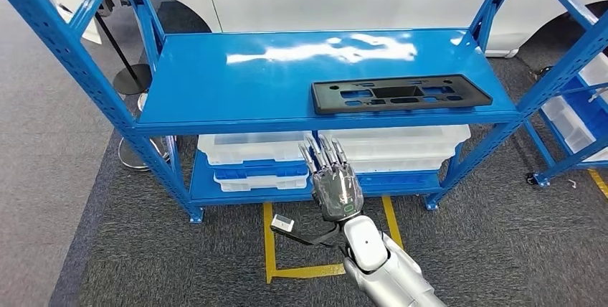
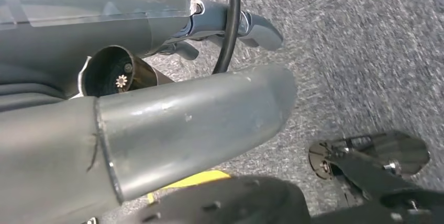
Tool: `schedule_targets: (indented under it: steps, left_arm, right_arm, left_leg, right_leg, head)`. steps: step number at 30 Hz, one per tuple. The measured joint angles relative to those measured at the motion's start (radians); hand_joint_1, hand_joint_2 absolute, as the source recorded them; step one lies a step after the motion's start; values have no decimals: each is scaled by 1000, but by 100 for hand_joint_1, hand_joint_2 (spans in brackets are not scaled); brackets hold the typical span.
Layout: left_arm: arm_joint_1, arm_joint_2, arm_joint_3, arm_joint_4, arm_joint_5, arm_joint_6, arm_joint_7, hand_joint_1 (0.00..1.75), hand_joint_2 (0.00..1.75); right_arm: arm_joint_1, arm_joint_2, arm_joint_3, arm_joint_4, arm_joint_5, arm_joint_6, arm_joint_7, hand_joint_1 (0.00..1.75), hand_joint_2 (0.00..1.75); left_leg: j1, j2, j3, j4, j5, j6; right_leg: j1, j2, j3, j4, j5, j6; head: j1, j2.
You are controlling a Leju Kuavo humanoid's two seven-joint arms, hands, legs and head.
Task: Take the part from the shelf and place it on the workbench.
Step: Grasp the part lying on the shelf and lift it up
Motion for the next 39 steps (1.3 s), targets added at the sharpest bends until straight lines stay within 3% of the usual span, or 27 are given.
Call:
schedule_targets:
  steps: [2, 7, 9, 11, 13, 15, 17, 18, 19, 20, 22, 23, 25, 28, 30, 32, 33, 34, 35, 36, 38, 39]
  left_arm:
    - [0, 0, 1, 0, -1, 0, 0, 0, 0]
    - [0, 0, 1, 0, -1, 0, 0, 0, 0]
    - [1, 0, 4, 0, -2, 0, 0, 0, 0]
    - [2, -2, 12, 1, -2, 0, -1, 0, 0]
    - [1, -3, 21, 2, -3, -1, -2, 0, 0]
    - [0, -2, 26, 2, -5, -1, -3, 0, 0]
    - [0, -2, 30, 2, -5, -1, -3, 0, 0]
    - [1, -2, 31, 2, -6, -2, -3, 0, 0]
    - [2, -2, 33, 2, -6, -2, -3, 0, 0]
    - [3, -2, 33, 2, -7, -2, -3, 0, 0]
    - [3, -2, 34, 2, -9, -2, -3, 0, 0]
    - [2, -2, 35, 2, -11, -2, -3, 0, 0]
    - [0, -2, 36, 2, -14, -2, -3, 0, 0]
    - [1, -2, 37, 2, -17, -2, -3, 0, 0]
    - [0, -2, 38, 2, -22, -2, -3, 0, 0]
    - [0, -2, 39, 2, -25, -3, -2, 0, 0]
    - [0, -2, 40, 2, -25, -3, -2, 0, 0]
    - [1, -2, 41, 2, -26, -3, -2, 0, 0]
    - [1, -2, 41, 2, -26, -3, -2, 0, 0]
    - [1, -2, 41, 2, -27, -3, -2, 0, 0]
    - [1, -3, 42, 2, -28, -3, -2, 0, 0]
    - [1, -3, 42, 2, -29, -3, -2, 0, 0]
  right_arm:
    - [-3, -6, 0, 7, 0, 17, 2, 0, 175]
    - [-3, -8, 0, 11, 0, 24, 2, 0, 175]
    - [-3, -16, -1, 20, -11, 35, -2, 0, 87]
    - [-2, -27, -29, 30, -82, 48, -46, 0, 0]
    - [1, -33, -66, 35, -152, 59, -94, 0, 0]
    - [3, -32, -80, 34, -163, 65, -104, 0, 0]
    - [6, -32, -85, 34, -166, 65, -106, 0, 0]
    - [8, -32, -86, 34, -168, 65, -108, 0, 0]
    - [11, -32, -87, 34, -170, 65, -109, 0, 0]
    - [12, -32, -87, 34, -171, 64, -110, 0, 0]
    - [14, -32, -90, 34, -172, 63, -112, 0, 0]
    - [13, -32, -92, 33, -172, 63, -112, 0, 0]
    - [13, -32, -97, 30, -172, 62, -112, 0, 0]
    - [15, -32, -104, 20, -172, 62, -112, 0, 0]
    - [17, -32, -112, 9, -172, 62, -112, 0, 0]
    - [20, -33, -118, 2, -172, 62, -112, 0, 0]
    - [23, -33, -119, 1, -172, 62, -112, 0, 0]
    - [27, -34, -121, 0, -172, 63, -112, 0, 0]
    - [30, -34, -123, -1, -172, 63, -111, 0, 0]
    - [32, -35, -125, -4, -172, 63, -110, 0, 0]
    - [33, -37, -131, -13, -172, 62, -110, 0, 0]
    - [32, -37, -134, -17, -172, 62, -110, 0, 0]
  left_leg:
    - [-2, 0, 0, 0, -1, 3]
    - [-3, 0, 1, 0, -2, 4]
    - [-6, -2, 3, 1, -4, 7]
    - [-13, -3, 10, 3, -11, 1]
    - [-17, -2, 11, 19, -30, -16]
    - [-13, -1, -24, 93, -74, -31]
    - [-7, -1, -91, 222, -126, -41]
    - [-3, -1, -118, 267, -134, -45]
    - [0, -1, -128, 278, -124, -48]
    - [2, 0, -116, 245, -93, -50]
    - [6, -1, -56, 117, -23, -50]
    - [5, -2, -28, 57, -3, -48]
    - [1, -4, -3, 6, 1, -39]
    - [-1, -2, 0, -3, 4, -17]
    - [0, 1, 4, -10, 6, -3]
    - [-2, 5, 5, -10, 4, 5]
    - [-5, 6, 5, -9, 3, 8]
    - [-7, 7, 6, -8, 1, 9]
    - [-9, 8, 8, -7, -1, 10]
    - [-11, 9, 10, -6, -3, 11]
    - [-16, 12, 16, -3, -10, 7]
    - [-18, 14, 18, -2, -13, 4]
  right_leg:
    - [1, 0, -42, 77, -30, 1]
    - [1, 0, -60, 106, -34, 1]
    - [1, 0, -80, 125, -19, -1]
    - [11, 0, -31, -15, 65, -19]
    - [14, 0, 32, -164, 134, -40]
    - [6, 0, 40, -175, 136, -47]
    - [6, -2, 41, -175, 135, -49]
    - [6, -2, 41, -175, 134, -49]
    - [5, -1, 43, -175, 133, -49]
    - [4, 0, 46, -175, 131, -47]
    - [1, 4, 52, -173, 126, -40]
    - [2, 6, 54, -171, 123, -34]
    - [4, 8, 53, -172, 121, -23]
    - [4, 10, 52, -170, 116, -6]
    - [1, 7, 24, -106, 77, 0]
    - [2, 5, -42, 25, 17, 2]
    - [2, 5, -72, 82, -1, 2]
    - [2, 4, -90, 110, 0, 1]
    - [2, 4, -88, 98, 20, -3]
    - [4, 3, -67, 49, 54, -8]
    - [14, -11, -4, -89, 118, -24]
    - [19, -17, 18, -136, 132, -30]
  head:
    - [0, 0]
    - [0, 0]
    - [0, 0]
    - [0, 0]
    - [0, 0]
    - [-2, 0]
    - [-3, 0]
    - [-3, 0]
    - [-3, 0]
    - [-3, 0]
    - [-3, 0]
    - [-3, 0]
    - [-2, 0]
    - [-2, 0]
    - [-2, 0]
    - [-1, 0]
    - [-1, 0]
    - [-1, 0]
    - [-2, 0]
    - [-1, 0]
    - [-1, 0]
    - [-2, 0]
